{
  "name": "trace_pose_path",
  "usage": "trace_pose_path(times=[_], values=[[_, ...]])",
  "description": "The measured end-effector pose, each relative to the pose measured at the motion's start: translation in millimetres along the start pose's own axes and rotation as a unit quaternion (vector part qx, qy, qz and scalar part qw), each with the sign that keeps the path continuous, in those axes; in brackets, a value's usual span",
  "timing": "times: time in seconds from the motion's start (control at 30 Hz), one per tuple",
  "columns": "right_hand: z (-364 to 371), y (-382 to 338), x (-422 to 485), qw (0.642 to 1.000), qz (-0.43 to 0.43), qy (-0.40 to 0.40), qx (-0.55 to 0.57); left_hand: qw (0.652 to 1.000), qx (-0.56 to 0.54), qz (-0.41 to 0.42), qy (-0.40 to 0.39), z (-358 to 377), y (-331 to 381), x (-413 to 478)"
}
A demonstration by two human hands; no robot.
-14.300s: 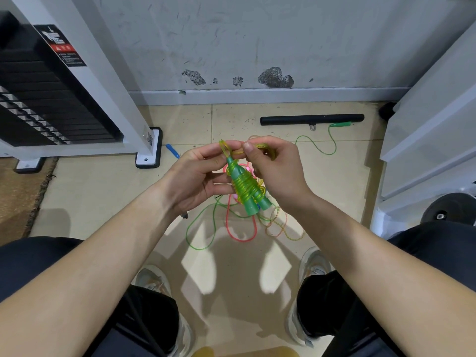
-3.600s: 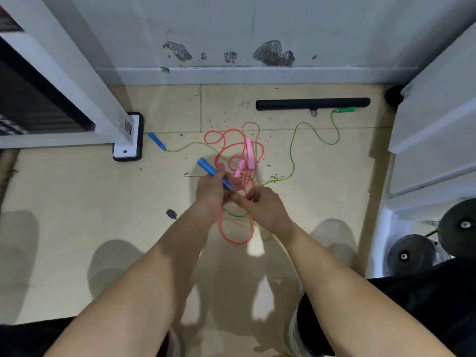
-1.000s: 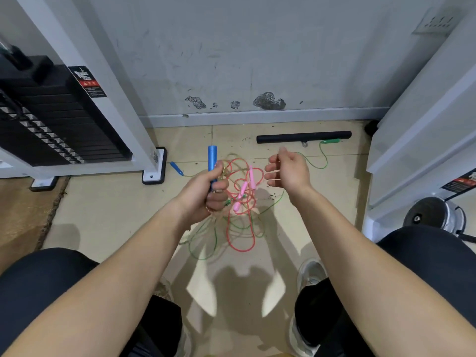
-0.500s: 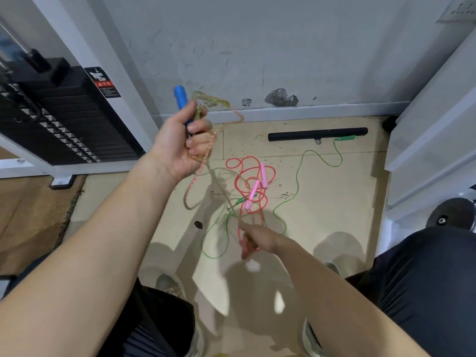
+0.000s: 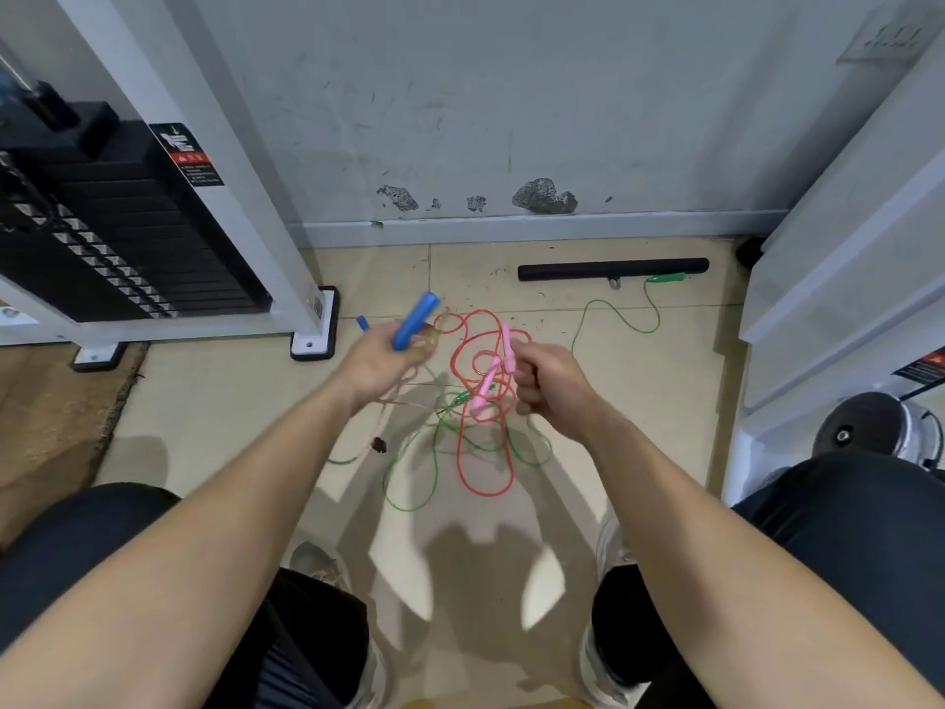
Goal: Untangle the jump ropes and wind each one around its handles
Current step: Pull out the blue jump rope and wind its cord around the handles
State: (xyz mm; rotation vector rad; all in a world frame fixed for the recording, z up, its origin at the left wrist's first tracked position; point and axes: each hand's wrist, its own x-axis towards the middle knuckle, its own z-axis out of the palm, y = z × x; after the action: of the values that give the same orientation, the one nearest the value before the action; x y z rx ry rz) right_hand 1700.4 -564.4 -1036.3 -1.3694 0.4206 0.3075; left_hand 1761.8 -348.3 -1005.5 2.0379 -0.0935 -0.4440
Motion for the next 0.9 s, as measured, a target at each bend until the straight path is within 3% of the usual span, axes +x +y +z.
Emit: trace_pose_path(times=[0.1,0.2,0.37,0.47,0.53,0.63,0.73,0.83,0.9], values=[[19.3,-41.7,-3.5,0.996,-0.015,-0.064,0.063,0.99,-0.024,0.019,-0.139,29.3,3.5,-13.2],[30.8,-70.1,-11.7,0.991,-0.045,-0.096,0.083,0.963,-0.087,-0.025,-0.255,46.0,5.5,-19.4],[31.5,-90.6,-19.2,0.987,-0.083,-0.078,0.113,0.979,-0.012,-0.045,-0.198,52.1,2.3,-18.3],[24.6,-89.0,-15.2,0.991,-0.114,0.001,0.069,0.948,-0.105,-0.093,-0.285,42.7,-6.2,-22.9],[14.5,-78.8,-7.8,0.989,-0.121,0.085,-0.021,0.947,-0.072,-0.103,-0.296,36.0,-16.9,-22.0],[-5.1,-49.6,8.4,0.966,-0.092,0.18,-0.162,0.978,0.0,-0.126,-0.165,26.6,-42.3,-10.3],[-27.8,-13.7,27.1,0.936,-0.014,0.218,-0.275,0.984,-0.057,-0.165,-0.043,14.5,-73.7,2.6],[-47.7,23.1,46.0,0.883,0.097,0.226,-0.4,0.978,0.092,-0.174,0.062,3.2,-98.3,18.6],[-57.4,46.3,59.1,0.852,0.144,0.239,-0.443,0.965,0.135,-0.192,0.117,-0.3,-112.6,32.8]])
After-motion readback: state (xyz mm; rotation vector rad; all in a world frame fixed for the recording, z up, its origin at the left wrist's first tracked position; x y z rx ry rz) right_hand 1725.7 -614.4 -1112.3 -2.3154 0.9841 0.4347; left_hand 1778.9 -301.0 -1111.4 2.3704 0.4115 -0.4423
